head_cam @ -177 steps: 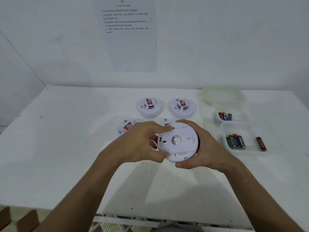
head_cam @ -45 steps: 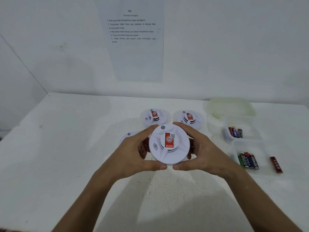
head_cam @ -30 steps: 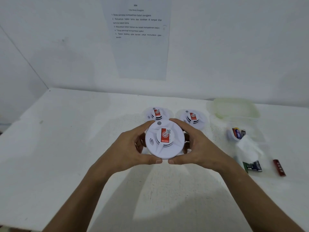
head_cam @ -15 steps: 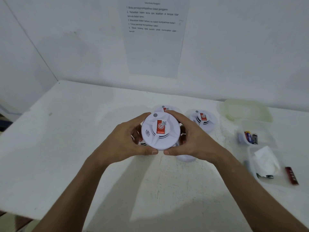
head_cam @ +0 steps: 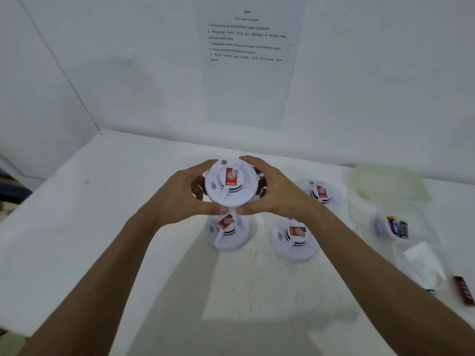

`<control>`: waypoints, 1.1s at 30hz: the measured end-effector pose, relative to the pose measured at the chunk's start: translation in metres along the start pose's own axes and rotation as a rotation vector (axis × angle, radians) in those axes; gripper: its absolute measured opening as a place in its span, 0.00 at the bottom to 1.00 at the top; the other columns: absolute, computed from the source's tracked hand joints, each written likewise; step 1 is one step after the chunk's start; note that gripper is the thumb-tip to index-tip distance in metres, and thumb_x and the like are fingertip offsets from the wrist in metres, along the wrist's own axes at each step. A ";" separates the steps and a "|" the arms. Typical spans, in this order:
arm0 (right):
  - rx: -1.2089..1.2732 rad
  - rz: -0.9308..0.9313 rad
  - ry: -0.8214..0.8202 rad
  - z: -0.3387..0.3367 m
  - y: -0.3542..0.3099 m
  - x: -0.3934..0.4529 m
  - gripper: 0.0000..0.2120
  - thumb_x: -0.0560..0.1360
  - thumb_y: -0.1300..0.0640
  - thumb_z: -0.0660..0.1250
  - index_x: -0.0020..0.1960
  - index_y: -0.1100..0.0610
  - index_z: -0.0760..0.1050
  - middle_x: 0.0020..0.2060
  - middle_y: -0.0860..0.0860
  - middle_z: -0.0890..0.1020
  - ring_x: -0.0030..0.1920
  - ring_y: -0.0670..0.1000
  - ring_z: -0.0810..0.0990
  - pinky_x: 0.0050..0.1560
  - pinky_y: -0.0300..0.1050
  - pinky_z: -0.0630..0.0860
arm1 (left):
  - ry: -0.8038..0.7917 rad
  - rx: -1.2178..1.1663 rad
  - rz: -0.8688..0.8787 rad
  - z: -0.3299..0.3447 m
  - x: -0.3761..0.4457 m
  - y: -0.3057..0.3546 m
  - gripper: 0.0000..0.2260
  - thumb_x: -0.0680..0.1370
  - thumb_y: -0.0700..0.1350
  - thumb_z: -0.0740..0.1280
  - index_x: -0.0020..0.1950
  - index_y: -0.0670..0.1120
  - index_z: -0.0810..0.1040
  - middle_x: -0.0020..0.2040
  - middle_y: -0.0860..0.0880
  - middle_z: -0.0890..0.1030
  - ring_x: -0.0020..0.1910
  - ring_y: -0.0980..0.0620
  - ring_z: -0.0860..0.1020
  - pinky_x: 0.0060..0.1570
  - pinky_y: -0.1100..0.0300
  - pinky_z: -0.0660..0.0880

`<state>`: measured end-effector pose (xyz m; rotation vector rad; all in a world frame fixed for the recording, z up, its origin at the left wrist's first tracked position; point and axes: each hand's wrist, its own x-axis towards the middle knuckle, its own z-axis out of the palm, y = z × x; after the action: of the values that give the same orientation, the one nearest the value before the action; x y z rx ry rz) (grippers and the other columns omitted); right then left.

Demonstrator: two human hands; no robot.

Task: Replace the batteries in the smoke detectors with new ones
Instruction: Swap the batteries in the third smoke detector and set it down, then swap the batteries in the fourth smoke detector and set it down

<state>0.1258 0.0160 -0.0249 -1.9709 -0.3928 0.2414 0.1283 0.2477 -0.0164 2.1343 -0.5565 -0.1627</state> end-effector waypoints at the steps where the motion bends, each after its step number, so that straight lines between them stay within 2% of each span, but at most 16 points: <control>1: -0.027 0.006 -0.004 0.001 0.000 0.010 0.45 0.60 0.59 0.83 0.71 0.46 0.66 0.64 0.48 0.74 0.58 0.47 0.78 0.52 0.39 0.79 | 0.003 0.005 -0.009 -0.005 0.004 -0.004 0.35 0.64 0.50 0.81 0.67 0.64 0.71 0.49 0.57 0.81 0.34 0.52 0.72 0.37 0.59 0.76; 2: -0.057 0.017 -0.007 0.003 0.000 0.020 0.46 0.59 0.57 0.84 0.72 0.45 0.65 0.65 0.49 0.72 0.58 0.47 0.77 0.51 0.37 0.77 | 0.007 0.011 -0.017 -0.009 0.008 -0.009 0.35 0.64 0.50 0.81 0.66 0.64 0.71 0.49 0.57 0.82 0.36 0.50 0.73 0.39 0.57 0.77; 4: -0.094 0.045 -0.018 0.008 0.001 0.040 0.47 0.60 0.58 0.84 0.72 0.45 0.64 0.65 0.50 0.69 0.58 0.47 0.76 0.50 0.36 0.75 | 0.023 0.025 -0.034 -0.016 0.014 -0.020 0.33 0.64 0.49 0.81 0.65 0.64 0.72 0.50 0.59 0.82 0.38 0.55 0.75 0.41 0.58 0.77; 6: -0.112 0.065 -0.031 0.013 0.005 0.053 0.46 0.60 0.60 0.83 0.72 0.46 0.65 0.63 0.50 0.68 0.60 0.52 0.74 0.56 0.42 0.76 | 0.031 0.040 -0.049 -0.019 0.021 -0.031 0.32 0.64 0.49 0.81 0.64 0.63 0.73 0.51 0.62 0.81 0.41 0.58 0.76 0.42 0.62 0.78; 8: -0.133 0.093 -0.056 0.020 0.008 0.064 0.46 0.61 0.61 0.83 0.72 0.48 0.64 0.60 0.49 0.67 0.62 0.55 0.72 0.61 0.48 0.76 | 0.036 0.064 -0.060 -0.021 0.025 -0.043 0.30 0.64 0.49 0.81 0.63 0.61 0.74 0.51 0.63 0.81 0.44 0.57 0.76 0.44 0.61 0.77; 11: -0.193 0.144 -0.101 0.029 0.017 0.078 0.46 0.62 0.62 0.82 0.74 0.52 0.62 0.57 0.48 0.67 0.64 0.55 0.70 0.62 0.48 0.73 | 0.040 0.086 -0.123 -0.018 0.030 -0.065 0.30 0.62 0.53 0.81 0.62 0.60 0.75 0.52 0.63 0.79 0.51 0.54 0.74 0.48 0.58 0.76; 15: -0.288 0.230 -0.130 0.041 0.030 0.091 0.52 0.62 0.58 0.83 0.77 0.55 0.58 0.69 0.54 0.66 0.69 0.55 0.68 0.67 0.53 0.71 | 0.038 0.108 -0.181 -0.010 0.031 -0.085 0.31 0.61 0.54 0.80 0.62 0.57 0.76 0.53 0.59 0.78 0.53 0.55 0.73 0.47 0.62 0.73; 18: -0.322 0.235 -0.120 0.051 0.040 0.098 0.52 0.59 0.55 0.84 0.77 0.55 0.60 0.68 0.55 0.68 0.69 0.57 0.69 0.68 0.56 0.71 | 0.036 0.122 -0.237 -0.009 0.031 -0.093 0.30 0.62 0.51 0.81 0.62 0.56 0.76 0.51 0.60 0.76 0.52 0.56 0.73 0.47 0.63 0.73; 21: -0.333 0.227 -0.099 0.057 0.045 0.102 0.51 0.59 0.54 0.84 0.75 0.57 0.62 0.67 0.56 0.69 0.68 0.57 0.70 0.67 0.55 0.71 | 0.028 0.151 -0.296 -0.009 0.031 -0.096 0.33 0.58 0.59 0.80 0.61 0.59 0.76 0.54 0.57 0.78 0.53 0.56 0.74 0.48 0.61 0.75; 25: -0.321 0.228 -0.058 0.064 0.046 0.105 0.45 0.60 0.56 0.83 0.72 0.60 0.66 0.65 0.56 0.73 0.65 0.57 0.72 0.65 0.53 0.72 | 0.048 0.176 -0.330 -0.009 0.030 -0.095 0.33 0.56 0.61 0.77 0.59 0.56 0.78 0.52 0.57 0.79 0.51 0.56 0.75 0.47 0.60 0.75; 29: -0.296 0.242 -0.043 0.063 0.047 0.101 0.27 0.62 0.58 0.81 0.57 0.61 0.74 0.54 0.58 0.81 0.55 0.60 0.79 0.54 0.55 0.78 | 0.041 0.214 -0.368 -0.011 0.028 -0.095 0.30 0.57 0.61 0.77 0.55 0.54 0.78 0.51 0.56 0.81 0.50 0.52 0.78 0.49 0.55 0.78; 30: -0.277 0.240 -0.046 0.060 0.045 0.098 0.27 0.63 0.58 0.80 0.58 0.61 0.74 0.56 0.58 0.81 0.56 0.60 0.79 0.54 0.53 0.77 | 0.034 0.228 -0.378 -0.012 0.028 -0.093 0.30 0.58 0.60 0.77 0.56 0.51 0.77 0.53 0.55 0.79 0.53 0.50 0.78 0.51 0.54 0.77; 31: -0.250 0.237 -0.049 0.057 0.041 0.093 0.30 0.65 0.58 0.80 0.63 0.60 0.73 0.61 0.57 0.79 0.59 0.58 0.78 0.57 0.52 0.76 | 0.032 0.243 -0.380 -0.012 0.029 -0.088 0.30 0.59 0.58 0.77 0.57 0.48 0.76 0.55 0.54 0.77 0.55 0.49 0.76 0.53 0.53 0.76; 33: -0.228 0.223 -0.026 0.046 0.032 0.082 0.41 0.68 0.56 0.78 0.75 0.57 0.63 0.72 0.52 0.70 0.68 0.54 0.72 0.66 0.51 0.72 | 0.050 0.265 -0.368 -0.011 0.033 -0.074 0.32 0.61 0.57 0.75 0.62 0.49 0.72 0.59 0.50 0.73 0.59 0.48 0.72 0.59 0.52 0.73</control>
<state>0.1913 0.0737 -0.0731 -2.2405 -0.2242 0.3781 0.1851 0.2779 -0.0668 2.4787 -0.1559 -0.2502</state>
